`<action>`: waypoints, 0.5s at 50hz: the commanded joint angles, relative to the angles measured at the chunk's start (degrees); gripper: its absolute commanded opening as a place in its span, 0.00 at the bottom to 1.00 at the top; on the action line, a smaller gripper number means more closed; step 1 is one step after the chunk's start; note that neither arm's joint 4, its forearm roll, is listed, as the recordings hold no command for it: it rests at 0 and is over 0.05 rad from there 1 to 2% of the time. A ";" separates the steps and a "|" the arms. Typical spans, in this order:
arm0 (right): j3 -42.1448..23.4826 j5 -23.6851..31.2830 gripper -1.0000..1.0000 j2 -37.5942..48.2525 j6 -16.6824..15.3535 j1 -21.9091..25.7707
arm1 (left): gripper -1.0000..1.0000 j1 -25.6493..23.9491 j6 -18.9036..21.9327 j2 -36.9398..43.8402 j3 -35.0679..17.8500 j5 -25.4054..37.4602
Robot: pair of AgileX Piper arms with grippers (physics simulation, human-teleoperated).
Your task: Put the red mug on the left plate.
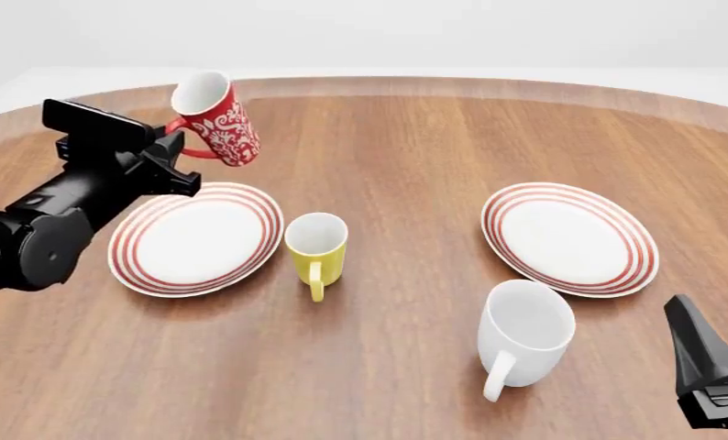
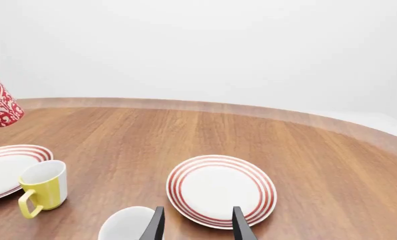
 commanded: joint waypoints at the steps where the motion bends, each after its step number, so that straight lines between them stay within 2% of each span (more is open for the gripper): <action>1: 0.00 -0.01 1.00 0.00 0.02 -0.01 | 0.00 1.01 1.00 1.29 0.48 -1.79; 25: 0.00 0.02 1.00 0.00 0.01 -0.01 | 0.00 3.15 1.20 2.98 1.61 -3.94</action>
